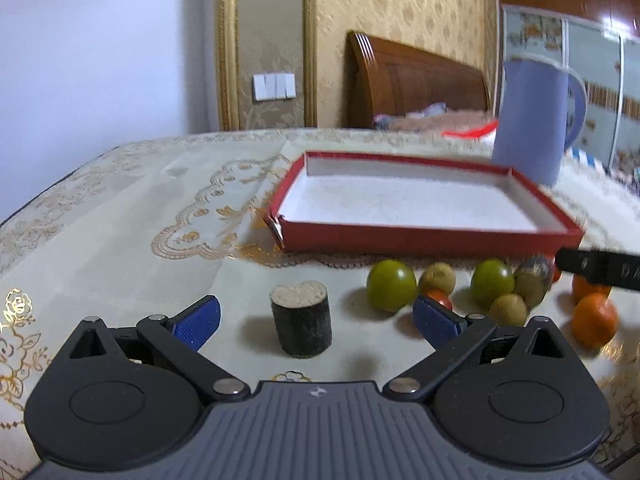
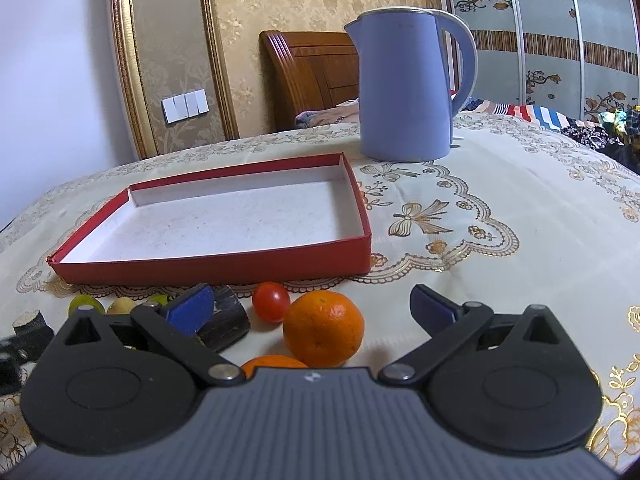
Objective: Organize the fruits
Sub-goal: 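Close the left gripper around the dark wooden cylinder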
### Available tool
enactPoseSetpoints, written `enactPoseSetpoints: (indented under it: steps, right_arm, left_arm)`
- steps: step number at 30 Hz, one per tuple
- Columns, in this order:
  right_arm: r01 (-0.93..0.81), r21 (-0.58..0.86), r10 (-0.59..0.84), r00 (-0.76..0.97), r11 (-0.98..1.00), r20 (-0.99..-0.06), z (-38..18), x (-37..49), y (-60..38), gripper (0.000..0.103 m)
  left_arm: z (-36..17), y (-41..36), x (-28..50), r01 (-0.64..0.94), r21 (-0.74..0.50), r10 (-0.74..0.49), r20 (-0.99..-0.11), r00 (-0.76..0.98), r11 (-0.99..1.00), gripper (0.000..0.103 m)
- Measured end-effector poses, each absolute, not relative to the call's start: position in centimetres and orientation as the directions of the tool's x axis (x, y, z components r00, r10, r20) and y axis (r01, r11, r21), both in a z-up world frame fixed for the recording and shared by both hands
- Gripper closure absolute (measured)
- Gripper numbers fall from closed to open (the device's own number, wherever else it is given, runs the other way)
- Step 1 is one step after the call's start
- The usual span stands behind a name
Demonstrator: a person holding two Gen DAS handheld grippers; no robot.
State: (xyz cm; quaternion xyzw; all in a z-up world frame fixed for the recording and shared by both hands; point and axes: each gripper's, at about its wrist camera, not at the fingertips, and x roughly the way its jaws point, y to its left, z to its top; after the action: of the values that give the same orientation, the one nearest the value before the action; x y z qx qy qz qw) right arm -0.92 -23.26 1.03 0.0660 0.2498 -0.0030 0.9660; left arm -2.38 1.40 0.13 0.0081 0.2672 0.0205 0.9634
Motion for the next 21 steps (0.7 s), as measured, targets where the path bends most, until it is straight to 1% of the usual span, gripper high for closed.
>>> enactPoseSetpoints:
  steps: [5, 8, 14, 16, 17, 18, 19, 20, 21]
  right_arm:
    - [0.04, 0.129, 0.028, 0.873, 0.991, -0.487, 1.0, -0.9, -23.3, 0.0]
    - [0.041, 0.131, 0.029, 0.871, 0.991, -0.49, 1.0, -0.9, -23.4, 0.0]
    - [0.044, 0.133, 0.027, 0.87, 0.99, -0.491, 1.0, -0.8, -23.4, 0.0]
    - [0.045, 0.135, 0.028, 0.87, 0.99, -0.493, 1.0, -0.8, -23.4, 0.0]
    - [0.046, 0.137, 0.028, 0.869, 0.99, -0.494, 1.0, -0.8, -23.4, 0.0]
    - [0.046, 0.139, 0.029, 0.869, 0.989, -0.495, 1.0, -0.8, -23.5, 0.0]
    - [0.044, 0.143, 0.032, 0.869, 0.989, -0.494, 1.0, -0.8, -23.5, 0.0]
    - [0.044, 0.145, 0.034, 0.87, 0.988, -0.493, 1.0, -0.8, -23.5, 0.0]
    - [0.045, 0.147, 0.034, 0.87, 0.988, -0.492, 1.0, -0.9, -23.6, 0.0]
  left_arm:
    - [-0.3, 1.8, -1.1, -0.091, 0.052, 0.104, -0.576, 0.811, 0.995, 0.0]
    - [-0.3, 2.3, -0.7, -0.112, 0.095, 0.147, -0.566, 0.811, 0.989, 0.0]
    - [-0.6, 3.0, -0.2, -0.079, 0.04, 0.087, -0.6, 0.795, 0.996, 0.001]
    - [-0.6, 3.2, -0.1, -0.079, 0.023, 0.077, -0.605, 0.792, 0.997, 0.01]
    - [-0.7, 3.3, 0.0, -0.082, 0.017, 0.076, -0.607, 0.791, 0.996, 0.011]
    - [-0.7, 3.4, 0.0, -0.085, 0.014, 0.076, -0.605, 0.792, 0.996, 0.016]
    - [-0.7, 3.3, 0.0, -0.083, 0.013, 0.074, -0.603, 0.794, 0.996, 0.025]
    - [-0.7, 3.2, -0.1, -0.083, 0.017, 0.076, -0.6, 0.796, 0.996, 0.029]
    - [-0.6, 3.1, 0.0, -0.081, 0.023, 0.078, -0.598, 0.797, 0.996, 0.037]
